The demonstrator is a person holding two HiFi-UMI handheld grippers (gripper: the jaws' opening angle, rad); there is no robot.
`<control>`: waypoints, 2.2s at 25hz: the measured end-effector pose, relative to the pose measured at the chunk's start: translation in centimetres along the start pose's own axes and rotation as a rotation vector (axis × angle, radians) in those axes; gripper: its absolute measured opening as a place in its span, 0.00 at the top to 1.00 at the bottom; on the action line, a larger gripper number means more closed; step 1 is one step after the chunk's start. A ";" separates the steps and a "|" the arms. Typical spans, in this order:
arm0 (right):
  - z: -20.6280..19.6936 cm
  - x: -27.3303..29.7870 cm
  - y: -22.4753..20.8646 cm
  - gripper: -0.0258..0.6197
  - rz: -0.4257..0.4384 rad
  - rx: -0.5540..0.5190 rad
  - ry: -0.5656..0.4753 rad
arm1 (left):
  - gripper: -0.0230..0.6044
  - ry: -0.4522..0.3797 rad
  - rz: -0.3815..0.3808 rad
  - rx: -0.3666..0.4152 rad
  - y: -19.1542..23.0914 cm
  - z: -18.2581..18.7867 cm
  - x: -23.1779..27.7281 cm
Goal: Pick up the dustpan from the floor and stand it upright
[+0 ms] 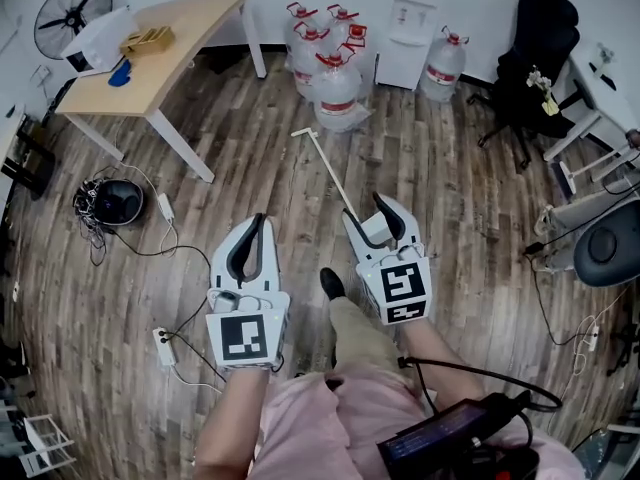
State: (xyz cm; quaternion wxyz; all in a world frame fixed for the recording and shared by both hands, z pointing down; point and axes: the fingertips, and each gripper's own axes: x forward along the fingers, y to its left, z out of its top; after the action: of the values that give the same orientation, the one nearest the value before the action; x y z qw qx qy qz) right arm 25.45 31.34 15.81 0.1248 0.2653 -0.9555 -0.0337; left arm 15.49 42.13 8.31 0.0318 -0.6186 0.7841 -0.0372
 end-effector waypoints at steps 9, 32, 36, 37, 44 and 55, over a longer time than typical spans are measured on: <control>-0.6 11.7 -4.3 0.62 0.023 0.011 0.049 | 0.94 0.054 -0.005 -0.022 4.3 -3.0 10.8; 4.5 34.6 -13.0 0.64 0.055 -0.014 0.019 | 0.94 0.078 0.062 0.026 15.6 -3.4 29.2; 4.0 38.2 -13.4 0.64 0.048 -0.018 0.044 | 0.94 0.099 0.049 -0.011 18.3 -5.4 32.6; 3.8 39.3 -13.7 0.64 0.041 -0.019 0.052 | 0.94 0.101 0.041 -0.023 19.0 -5.9 33.8; 3.1 49.0 -16.5 0.64 -0.029 0.004 0.107 | 0.94 0.120 -0.021 -0.038 25.3 -8.7 44.2; 5.3 61.0 -20.4 0.64 -0.086 0.034 0.112 | 0.94 0.127 -0.116 -0.041 31.2 -10.0 57.2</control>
State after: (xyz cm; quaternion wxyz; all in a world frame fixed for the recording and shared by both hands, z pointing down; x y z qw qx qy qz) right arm -16.27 -17.63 21.51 0.1718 0.3095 -0.9352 -0.0077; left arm -28.96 -6.14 15.02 -0.0330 -0.6598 0.7482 -0.0619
